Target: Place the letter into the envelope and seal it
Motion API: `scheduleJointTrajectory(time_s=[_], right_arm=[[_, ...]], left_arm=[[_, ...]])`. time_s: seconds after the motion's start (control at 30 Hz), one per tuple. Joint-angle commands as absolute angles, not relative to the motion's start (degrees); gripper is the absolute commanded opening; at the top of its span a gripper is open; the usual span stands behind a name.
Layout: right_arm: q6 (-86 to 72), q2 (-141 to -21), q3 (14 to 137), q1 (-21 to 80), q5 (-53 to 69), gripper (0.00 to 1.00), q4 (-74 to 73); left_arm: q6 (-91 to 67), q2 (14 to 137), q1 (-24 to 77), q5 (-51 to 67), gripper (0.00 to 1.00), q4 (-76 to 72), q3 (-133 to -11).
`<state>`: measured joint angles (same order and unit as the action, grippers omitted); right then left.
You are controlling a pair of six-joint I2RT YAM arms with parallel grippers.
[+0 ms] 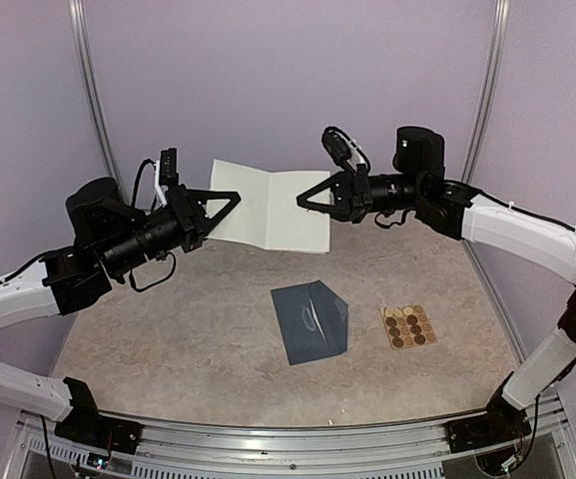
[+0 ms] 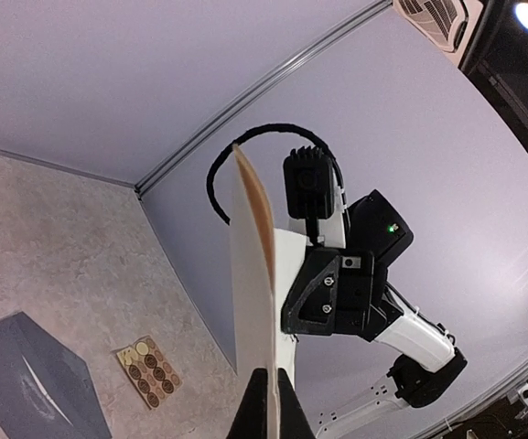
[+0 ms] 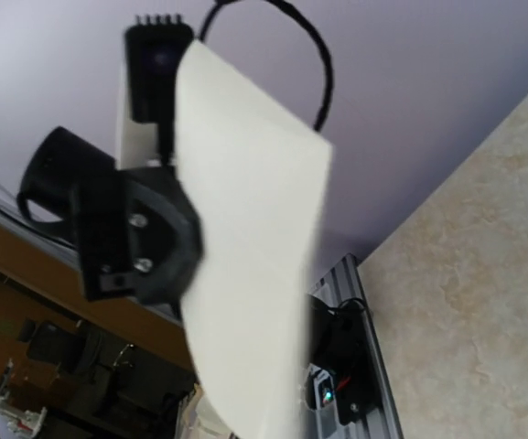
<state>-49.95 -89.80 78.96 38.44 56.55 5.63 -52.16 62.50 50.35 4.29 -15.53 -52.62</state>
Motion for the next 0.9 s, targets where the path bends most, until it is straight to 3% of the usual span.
scheduleJointTrajectory(time_s=[0.0,0.07,0.23,0.4,0.57,0.87], right_arm=[[-53.11,-89.90,79.41,38.08,57.47,0.00,10.18],[-52.00,-89.35,79.37,38.13,55.26,0.00,8.67],[-47.39,-87.54,79.77,36.83,48.33,0.00,1.09],[-44.34,-86.93,80.05,36.07,48.81,0.00,-2.77],[-42.22,-85.74,80.73,36.22,55.66,0.00,-1.30],[-45.04,-82.72,80.88,38.00,68.23,0.00,6.30]], left_arm=[[-51.24,63.49,50.11,5.61,0.04,-15.79,-52.98],[-51.17,63.58,49.83,5.58,0.10,-14.89,-53.29],[-51.15,61.61,47.20,3.09,0.42,-8.91,-53.81],[-53.26,57.62,41.81,0.91,0.53,-1.68,-52.58],[-55.71,57.14,36.25,2.56,0.54,3.38,-51.55],[-53.84,66.00,35.33,7.34,0.55,3.12,-54.49]])
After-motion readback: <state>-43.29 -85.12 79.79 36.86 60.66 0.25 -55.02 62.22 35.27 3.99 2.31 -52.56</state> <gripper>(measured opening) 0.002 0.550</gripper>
